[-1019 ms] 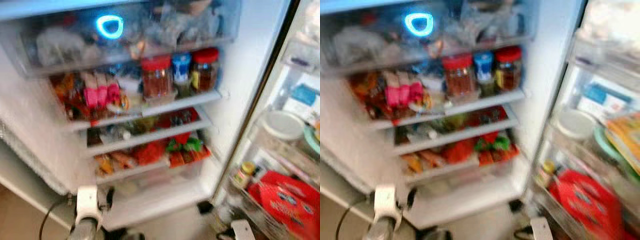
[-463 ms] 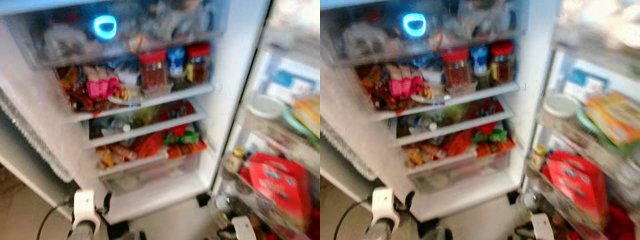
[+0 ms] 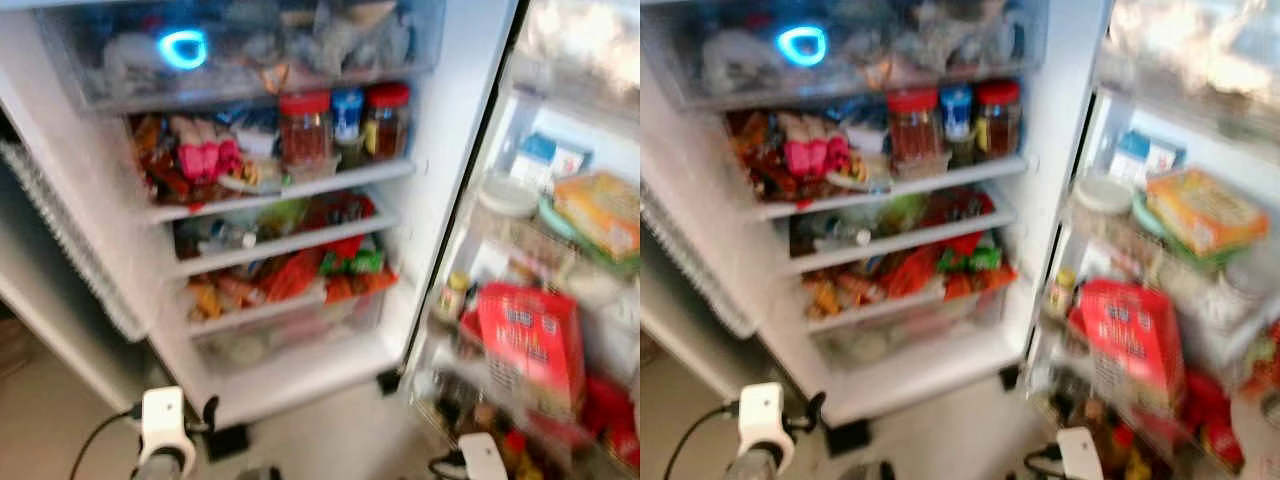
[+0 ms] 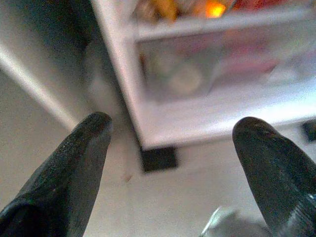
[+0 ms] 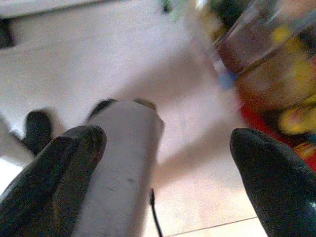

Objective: Restocking fridge

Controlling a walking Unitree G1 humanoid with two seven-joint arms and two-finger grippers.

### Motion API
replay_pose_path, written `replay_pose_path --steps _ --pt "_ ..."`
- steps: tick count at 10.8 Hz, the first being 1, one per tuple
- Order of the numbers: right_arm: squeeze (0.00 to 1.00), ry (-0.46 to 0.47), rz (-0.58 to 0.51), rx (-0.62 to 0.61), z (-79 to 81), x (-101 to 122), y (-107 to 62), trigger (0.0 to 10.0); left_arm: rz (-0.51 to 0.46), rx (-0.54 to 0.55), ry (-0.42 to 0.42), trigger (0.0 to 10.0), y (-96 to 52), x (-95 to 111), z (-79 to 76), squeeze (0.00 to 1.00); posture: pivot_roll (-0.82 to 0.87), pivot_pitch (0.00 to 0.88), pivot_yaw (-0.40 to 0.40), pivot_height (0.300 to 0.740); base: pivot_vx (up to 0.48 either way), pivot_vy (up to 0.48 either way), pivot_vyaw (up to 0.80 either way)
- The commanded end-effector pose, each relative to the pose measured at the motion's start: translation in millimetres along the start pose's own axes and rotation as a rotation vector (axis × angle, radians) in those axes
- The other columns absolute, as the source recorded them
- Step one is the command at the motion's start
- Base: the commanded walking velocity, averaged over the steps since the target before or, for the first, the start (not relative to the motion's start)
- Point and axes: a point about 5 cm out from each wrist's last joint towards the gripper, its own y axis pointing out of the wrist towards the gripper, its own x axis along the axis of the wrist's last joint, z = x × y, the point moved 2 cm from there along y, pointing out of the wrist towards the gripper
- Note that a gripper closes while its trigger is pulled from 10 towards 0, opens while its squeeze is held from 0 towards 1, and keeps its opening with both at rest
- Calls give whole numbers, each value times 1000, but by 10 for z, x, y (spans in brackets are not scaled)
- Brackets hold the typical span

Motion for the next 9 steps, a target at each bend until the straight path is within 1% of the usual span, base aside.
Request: replay_pose_path --steps 1,2,3,4,5,6,7,9 --pt "0 18 35 2 0 -104 -12 10000 72 -7 9 10000 -11 -118 -12 0 -66 0 27 652 0 0 0" --pt "0 23 32 7 7 -98 -11 10000 98 -20 28 10000 -7 -150 -26 0 -62 0 25 652 0 0 0" --pt "0 33 15 17 19 -76 -9 10000 167 -34 29 10000 -15 -240 -50 0 -58 0 23 652 0 0 0" --pt "0 17 12 19 23 -63 -6 10000 221 -54 57 10000 -35 -319 -71 0 -60 0 26 661 0 0 0" --pt "0 14 11 20 27 -57 -5 10000 275 -74 105 10000 -66 -405 -86 0 -66 0 29 671 0 0 0" --pt "0 16 10 19 29 -54 -4 10000 294 -82 124 10000 -81 -437 -90 0 -71 0 30 676 0 0 0" --pt "0 39 6 11 27 -55 -3 10000 322 -85 134 10000 -106 -490 -88 0 -74 0 31 691 0 0 0" --pt "0 38 7 11 31 -51 -1 10000 344 -58 105 10000 -122 -527 -67 0 -70 0 32 716 0 0 0"
